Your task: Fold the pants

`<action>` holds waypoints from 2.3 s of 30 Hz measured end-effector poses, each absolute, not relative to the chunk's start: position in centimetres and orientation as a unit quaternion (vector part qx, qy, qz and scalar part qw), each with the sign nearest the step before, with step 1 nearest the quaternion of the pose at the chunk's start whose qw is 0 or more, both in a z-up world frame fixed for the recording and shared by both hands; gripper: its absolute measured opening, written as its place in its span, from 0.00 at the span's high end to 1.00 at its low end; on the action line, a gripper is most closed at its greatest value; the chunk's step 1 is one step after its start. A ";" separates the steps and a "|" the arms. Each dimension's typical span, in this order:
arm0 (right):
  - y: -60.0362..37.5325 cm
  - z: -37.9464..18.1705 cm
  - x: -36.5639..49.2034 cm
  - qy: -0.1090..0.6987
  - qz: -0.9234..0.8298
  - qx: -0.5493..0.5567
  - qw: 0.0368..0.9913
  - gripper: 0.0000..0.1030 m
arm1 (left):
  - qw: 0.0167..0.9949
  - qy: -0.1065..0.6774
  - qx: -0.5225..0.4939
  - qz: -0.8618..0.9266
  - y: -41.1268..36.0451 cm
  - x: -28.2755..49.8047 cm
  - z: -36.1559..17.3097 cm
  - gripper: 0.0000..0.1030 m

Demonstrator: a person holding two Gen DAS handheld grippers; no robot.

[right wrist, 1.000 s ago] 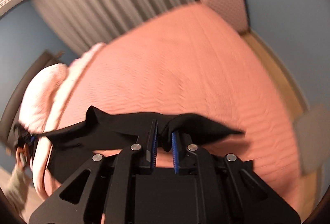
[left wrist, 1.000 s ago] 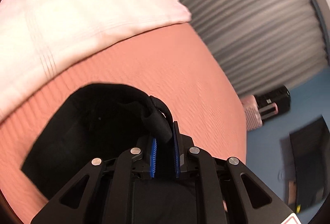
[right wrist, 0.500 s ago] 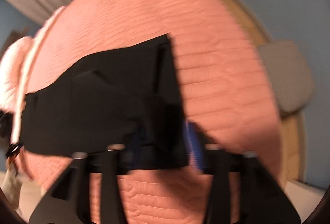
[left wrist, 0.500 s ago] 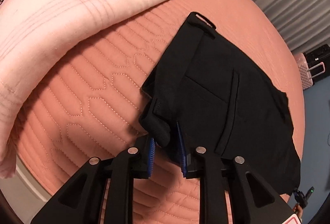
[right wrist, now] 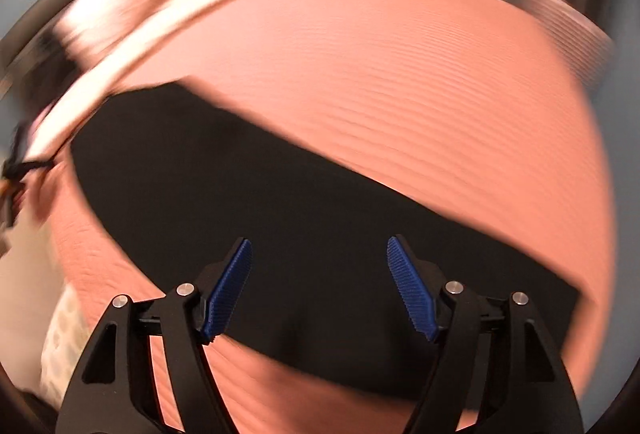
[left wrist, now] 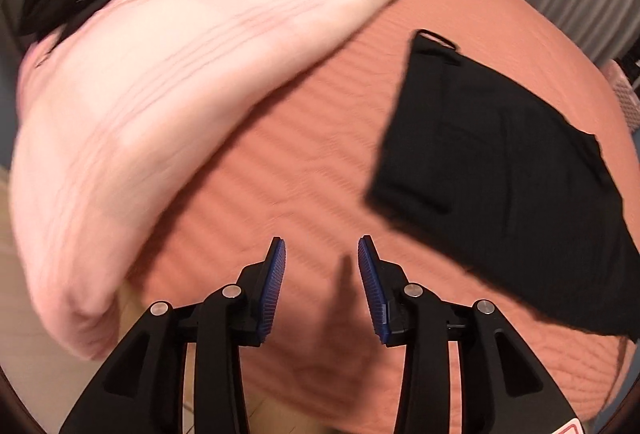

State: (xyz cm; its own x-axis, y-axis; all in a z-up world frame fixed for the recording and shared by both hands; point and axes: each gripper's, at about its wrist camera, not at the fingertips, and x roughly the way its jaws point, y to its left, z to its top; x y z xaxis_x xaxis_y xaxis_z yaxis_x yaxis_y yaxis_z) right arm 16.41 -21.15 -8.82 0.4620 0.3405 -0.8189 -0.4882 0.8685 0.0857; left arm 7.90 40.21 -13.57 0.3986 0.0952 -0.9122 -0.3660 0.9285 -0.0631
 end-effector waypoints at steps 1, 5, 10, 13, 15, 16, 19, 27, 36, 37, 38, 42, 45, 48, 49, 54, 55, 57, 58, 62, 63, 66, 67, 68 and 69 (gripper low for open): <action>-17.2 -9.2 18.2 0.457 0.272 -0.090 0.842 0.34 | 0.832 0.521 -0.123 0.149 40.2 7.3 -13.2 0.64; -4.1 -11.2 24.3 0.453 0.319 -0.155 0.818 0.45 | 0.857 0.478 -0.071 0.180 37.2 6.7 -10.6 0.62; 3.3 -14.6 30.2 0.488 0.305 -0.189 0.796 0.67 | 0.887 0.433 -0.046 0.156 32.5 8.2 -8.5 0.46; 4.3 -15.8 31.3 0.495 0.296 -0.194 0.793 0.86 | 0.898 0.418 -0.032 0.136 29.9 9.8 -8.3 0.46; 3.7 -15.0 32.1 0.490 0.289 -0.173 0.804 0.90 | 0.903 0.408 -0.009 0.134 28.4 11.1 -8.5 0.46; 3.0 -14.6 32.8 0.489 0.284 -0.149 0.811 0.91 | 0.905 0.404 0.003 0.133 27.8 11.6 -8.6 0.46; 2.2 -16.3 34.7 0.529 0.287 -0.109 0.791 0.87 | 0.904 0.409 0.008 0.124 26.9 13.8 -9.4 0.46; -2.0 -11.1 25.5 0.433 0.296 -0.060 0.849 0.80 | 0.871 0.464 0.049 0.155 29.4 20.1 -15.4 0.44; -16.7 -16.5 14.1 0.496 0.151 -0.069 0.852 0.83 | 0.857 0.465 0.086 0.205 32.3 24.8 -14.9 0.36; -19.5 -17.4 13.5 0.508 0.116 -0.079 0.850 0.83 | 0.859 0.452 0.100 0.217 31.6 24.6 -13.8 0.40; -23.6 -17.4 12.4 0.505 0.093 -0.049 0.857 0.82 | 0.863 0.438 0.119 0.223 30.6 24.2 -12.6 0.40; -35.1 -15.0 8.9 0.491 -0.027 0.045 0.869 0.78 | 0.893 0.379 0.150 0.189 23.8 21.4 -7.4 0.38; -39.7 -16.5 8.0 0.514 -0.045 0.039 0.856 0.81 | 0.911 0.358 0.159 0.130 16.2 19.6 -5.4 0.37; -45.2 -17.2 5.7 0.504 -0.078 0.079 0.856 0.82 | 0.917 0.366 0.148 0.056 8.0 17.9 -5.2 0.37; -46.6 -16.8 5.1 0.505 -0.120 0.084 0.851 0.80 | 0.917 0.371 0.146 0.028 4.7 17.3 -5.4 0.37; -46.3 -14.2 6.9 0.450 -0.059 0.106 0.885 0.78 | 0.908 0.390 0.145 -0.053 -6.6 15.6 -7.9 0.37; -45.5 -15.0 8.3 0.459 -0.035 0.088 0.883 0.79 | 0.905 0.395 0.149 -0.060 -8.6 15.4 -8.3 0.37; -45.5 -17.7 10.5 0.499 -0.034 0.051 0.864 0.80 | 0.900 0.398 0.163 -0.074 -12.2 15.0 -9.2 0.37; -46.9 -18.3 10.5 0.483 -0.020 0.065 0.873 0.83 | 0.899 0.395 0.170 -0.083 -13.5 14.9 -9.4 0.37; -53.7 -17.4 7.2 0.452 -0.145 0.161 0.865 0.92 | 0.894 0.397 0.197 -0.074 -16.1 14.4 -10.3 0.37; -53.5 -16.2 5.9 0.432 -0.162 0.155 0.874 0.87 | 0.894 0.393 0.207 -0.062 -16.4 14.4 -10.8 0.37; -49.0 -16.4 5.3 0.448 -0.070 0.112 0.884 0.88 | 0.887 0.406 0.213 -0.051 -18.2 14.8 -12.5 0.37; -48.0 -17.5 5.2 0.469 -0.057 0.084 0.877 0.91 | 0.885 0.411 0.213 -0.050 -18.6 14.8 -12.8 0.37; -47.4 -19.3 4.9 0.491 -0.057 0.050 0.868 0.92 | 0.884 0.412 0.215 -0.050 -19.3 14.8 -13.1 0.37; -48.1 -19.7 3.8 0.472 -0.062 0.064 0.877 0.92 | 0.884 0.410 0.219 -0.052 -19.7 14.7 -13.2 0.37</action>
State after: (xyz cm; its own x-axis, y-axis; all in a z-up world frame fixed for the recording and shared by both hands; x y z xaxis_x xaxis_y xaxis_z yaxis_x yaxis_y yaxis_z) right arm 3.75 -48.15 -19.69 0.5462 -0.0493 -0.8362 0.1693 0.9842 0.0525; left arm 14.72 -19.74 -13.20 0.6578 0.0881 -0.7481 0.2721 0.8983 0.3450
